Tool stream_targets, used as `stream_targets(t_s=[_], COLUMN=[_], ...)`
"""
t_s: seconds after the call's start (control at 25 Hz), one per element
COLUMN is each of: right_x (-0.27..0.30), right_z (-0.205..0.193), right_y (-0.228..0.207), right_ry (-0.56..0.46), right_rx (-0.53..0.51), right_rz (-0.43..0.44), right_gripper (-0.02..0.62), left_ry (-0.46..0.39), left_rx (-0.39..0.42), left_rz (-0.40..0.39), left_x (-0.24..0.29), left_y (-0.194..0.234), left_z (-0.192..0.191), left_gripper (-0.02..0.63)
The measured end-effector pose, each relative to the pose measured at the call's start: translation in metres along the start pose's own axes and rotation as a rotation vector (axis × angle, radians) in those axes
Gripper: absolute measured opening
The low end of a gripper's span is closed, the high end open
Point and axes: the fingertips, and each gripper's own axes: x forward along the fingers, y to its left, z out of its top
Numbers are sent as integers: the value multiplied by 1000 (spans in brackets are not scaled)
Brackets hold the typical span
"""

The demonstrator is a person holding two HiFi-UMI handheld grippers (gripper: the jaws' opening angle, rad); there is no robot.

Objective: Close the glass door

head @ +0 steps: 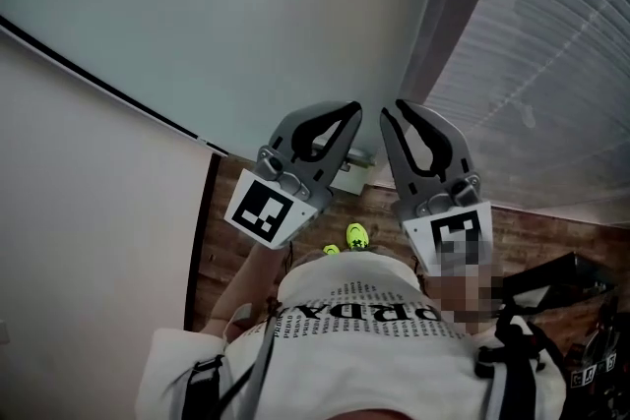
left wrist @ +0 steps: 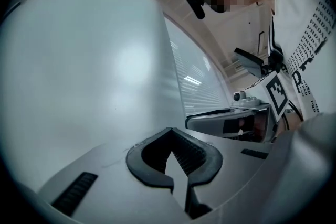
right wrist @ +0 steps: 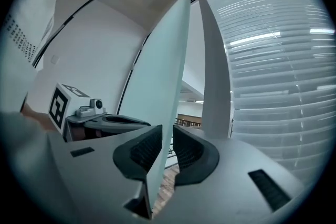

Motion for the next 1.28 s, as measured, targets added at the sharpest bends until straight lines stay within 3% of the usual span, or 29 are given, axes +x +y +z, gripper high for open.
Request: stream_targets(t_s=[0.16, 0.28, 0.36, 0.84, 1.04, 1.28], right_x=[0, -10, -11, -7, -7, -4], right_z=[-8, -1, 5, 5, 5, 7], right_y=[5, -2, -3, 3, 4, 1], right_ry=[-2, 37, 42, 42, 61, 49], right_rx=[73, 47, 23, -5, -17, -6], right_rz=[25, -97, -125, -98, -106, -106], right_gripper=[54, 54, 54, 54, 6, 6], left_ry=[1, -54, -71, -86, -113, -75], left_rx=[10, -33, -42, -4, -11, -11], left_rz=[-19, -179, -225, -216, -211, -205], left_x=[7, 30, 39, 66, 61, 56], left_y=[6, -5, -7, 6, 8, 4], left_z=[-1, 7, 10, 7, 10, 11], left_gripper=[0, 0, 0, 0, 0, 0])
